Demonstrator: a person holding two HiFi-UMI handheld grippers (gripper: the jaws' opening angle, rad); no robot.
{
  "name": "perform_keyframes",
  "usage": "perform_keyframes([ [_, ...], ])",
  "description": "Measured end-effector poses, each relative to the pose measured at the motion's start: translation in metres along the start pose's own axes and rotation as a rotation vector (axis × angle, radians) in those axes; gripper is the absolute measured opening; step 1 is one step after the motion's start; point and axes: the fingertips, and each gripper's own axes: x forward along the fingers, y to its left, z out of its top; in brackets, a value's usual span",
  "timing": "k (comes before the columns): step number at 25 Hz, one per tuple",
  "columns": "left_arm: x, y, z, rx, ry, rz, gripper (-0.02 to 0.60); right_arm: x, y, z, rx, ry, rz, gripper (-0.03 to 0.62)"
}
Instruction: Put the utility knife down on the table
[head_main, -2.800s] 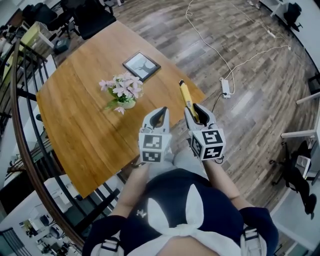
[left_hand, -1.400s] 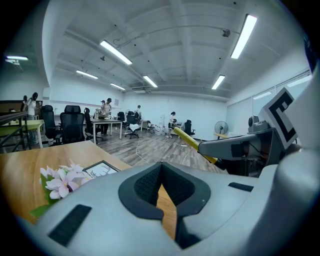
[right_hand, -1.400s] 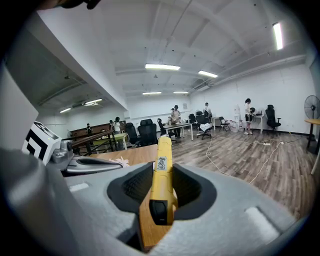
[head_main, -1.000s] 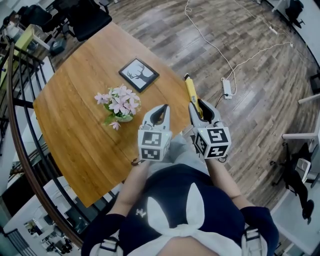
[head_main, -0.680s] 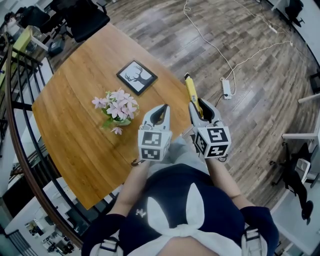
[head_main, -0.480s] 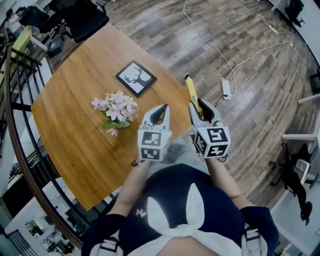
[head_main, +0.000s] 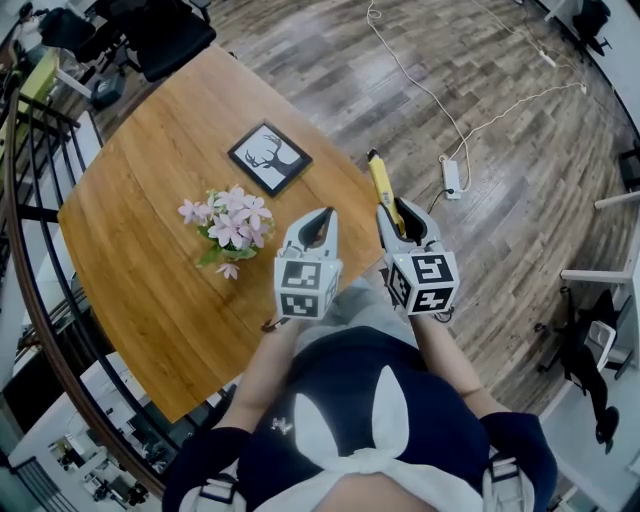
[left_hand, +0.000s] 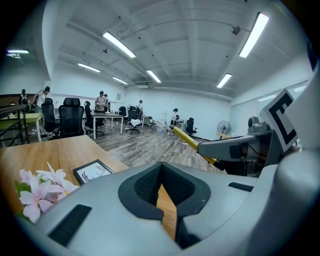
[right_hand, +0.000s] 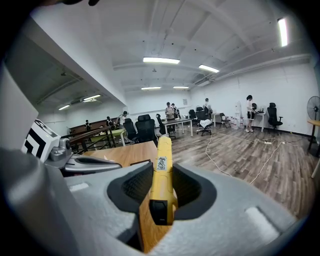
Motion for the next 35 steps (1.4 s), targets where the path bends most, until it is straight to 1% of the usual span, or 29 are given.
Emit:
perform_keyframes([
  [9,0.009,0.007,-0.005,-0.017,0.022,0.009,0.017,0.013,-0.004,-0.009,0.007,0.033,0.009,0.119],
  [21,0.018,0.017,-0.014,-0.027,0.046,0.022,0.017,0.030,-0.007,-0.025,-0.012,0.088,0.017,0.119],
  [35,0.025,0.022,-0.024,-0.012,0.082,0.002,0.017,0.046,-0.010,-0.050,-0.016,0.150,0.020,0.120],
])
